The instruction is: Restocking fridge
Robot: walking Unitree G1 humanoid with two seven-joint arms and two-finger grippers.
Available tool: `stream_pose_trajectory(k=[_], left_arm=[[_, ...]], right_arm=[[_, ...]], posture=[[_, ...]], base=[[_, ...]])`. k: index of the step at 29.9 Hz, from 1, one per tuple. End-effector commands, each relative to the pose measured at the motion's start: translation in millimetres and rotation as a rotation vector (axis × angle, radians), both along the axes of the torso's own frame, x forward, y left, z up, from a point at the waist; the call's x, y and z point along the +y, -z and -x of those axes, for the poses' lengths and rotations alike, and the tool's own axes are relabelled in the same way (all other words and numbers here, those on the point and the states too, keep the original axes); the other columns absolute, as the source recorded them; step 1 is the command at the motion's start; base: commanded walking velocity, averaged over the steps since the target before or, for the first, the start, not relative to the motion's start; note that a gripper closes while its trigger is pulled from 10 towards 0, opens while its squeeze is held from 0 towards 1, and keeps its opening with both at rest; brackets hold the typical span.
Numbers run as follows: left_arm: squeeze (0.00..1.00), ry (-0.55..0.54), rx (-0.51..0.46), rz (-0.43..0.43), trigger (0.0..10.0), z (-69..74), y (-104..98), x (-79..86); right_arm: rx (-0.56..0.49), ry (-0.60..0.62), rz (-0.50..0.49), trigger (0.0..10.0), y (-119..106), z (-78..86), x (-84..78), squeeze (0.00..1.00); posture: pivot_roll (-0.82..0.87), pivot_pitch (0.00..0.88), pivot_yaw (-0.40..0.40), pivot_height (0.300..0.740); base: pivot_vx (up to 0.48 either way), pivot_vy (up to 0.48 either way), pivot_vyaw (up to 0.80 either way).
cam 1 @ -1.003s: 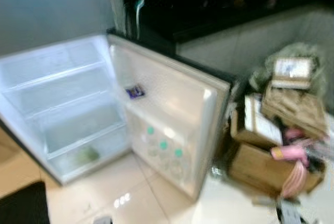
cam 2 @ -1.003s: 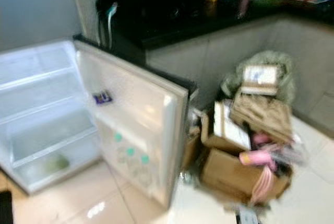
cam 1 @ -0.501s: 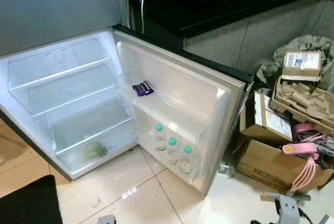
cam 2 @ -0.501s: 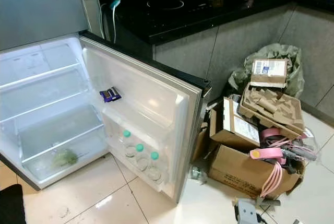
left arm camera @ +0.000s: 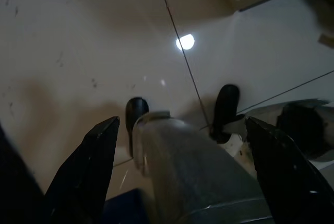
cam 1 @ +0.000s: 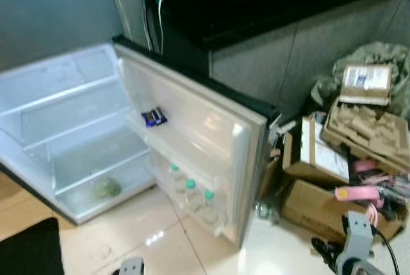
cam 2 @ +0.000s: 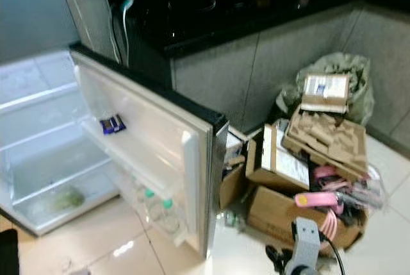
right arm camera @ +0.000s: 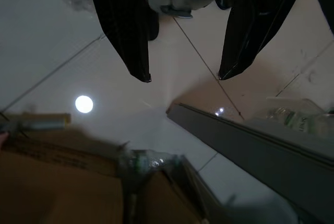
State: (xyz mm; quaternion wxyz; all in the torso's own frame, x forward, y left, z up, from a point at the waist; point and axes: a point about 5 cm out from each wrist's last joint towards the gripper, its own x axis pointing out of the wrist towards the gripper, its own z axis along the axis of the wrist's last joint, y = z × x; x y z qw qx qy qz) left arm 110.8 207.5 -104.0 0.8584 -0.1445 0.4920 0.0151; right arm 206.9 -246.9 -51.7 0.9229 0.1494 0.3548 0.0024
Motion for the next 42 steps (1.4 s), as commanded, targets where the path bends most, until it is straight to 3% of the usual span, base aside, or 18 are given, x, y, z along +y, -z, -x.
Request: stream_pose_trajectory(k=[1,3,4,5,12,14,18,21,26,31,33,34,42], left_arm=[[0.0,-0.016,0.032,-0.003,10.0,11.4,2.5,3.8],[0.0,-0.017,0.031,-0.006,10.0,11.4,2.3,4.7],[0.0,-0.016,0.029,-0.01,10.0,11.0,2.1,5.6],[0.0,-0.016,0.029,-0.01,10.0,11.0,2.1,5.6],[0.0,-0.02,0.023,-0.01,10.0,11.0,1.8,6.1],[0.0,-0.022,0.023,-0.005,10.0,12.0,2.0,5.7],[0.0,-0.023,0.024,-0.003,10.0,13.1,2.3,5.5],[0.0,-0.023,0.027,-0.003,10.0,14.6,2.6,5.6],[0.0,-0.026,0.025,-0.001,10.0,14.6,2.5,5.8],[0.0,-0.026,0.021,0.0,10.0,13.8,2.1,6.3],[0.0,-0.026,0.02,0.0,10.0,13.6,2.1,6.4],[0.0,-0.027,0.019,0.001,10.0,13.4,2.0,6.5],[0.0,-0.029,0.02,0.004,10.0,13.5,2.1,6.3]], right_arm=[[-0.088,0.014,-0.036,10.0,-10.6,-15.4,1.7,0.0],[-0.157,0.022,-0.061,10.0,-21.3,-29.0,0.9,0.0],[-0.258,0.038,-0.106,10.0,-39.5,-50.3,0.3,0.0],[-0.258,0.038,-0.106,10.0,-39.5,-50.3,0.3,0.0],[-0.473,0.106,-0.129,10.0,-86.1,-94.2,-6.3,0.0],[-0.547,0.102,-0.18,10.0,-102.3,-107.3,-4.0,0.0],[-0.592,0.063,-0.215,10.0,-111.8,-114.7,1.3,0.0],[-0.644,-0.07,-0.248,10.0,-123.4,-123.9,16.6,0.0],[-0.684,-0.146,-0.253,10.0,-133.5,-131.4,28.1,0.0],[-0.74,-0.279,-0.283,10.0,-149.1,-142.5,52.3,0.0],[-0.744,-0.318,-0.289,10.0,-150.7,-143.3,57.9,0.0],[-0.746,-0.43,-0.31,10.0,-152.1,-142.3,69.9,0.0],[-0.738,-0.677,-0.377,10.0,-152.0,-132.2,82.0,0.0]], posture=[[-0.09,0.0,-0.009,0.74],[-0.1,0.0,-0.008,0.74],[-0.09,0.0,-0.005,0.74],[-0.09,0.0,-0.005,0.74],[-0.08,0.0,-0.008,0.74],[-0.08,0.0,-0.009,0.74],[-0.08,0.0,-0.008,0.74],[-0.08,0.0,-0.008,0.74],[-0.08,0.0,-0.008,0.74],[-0.08,0.0,-0.005,0.74],[-0.08,0.0,-0.007,0.74],[-0.08,0.0,-0.006,0.74],[-0.08,0.0,-0.007,0.74]], base=[[0.0,0.0,0.0],[0.0,0.0,0.0],[0.0,0.0,0.0],[0.0,0.0,0.0],[0.0,0.0,0.0],[0.0,0.0,0.0],[0.0,0.0,0.0],[0.0,0.0,0.0],[0.0,0.0,0.0],[0.0,0.0,0.0],[0.0,0.0,0.0],[0.0,0.0,0.0],[0.0,0.0,0.0]])
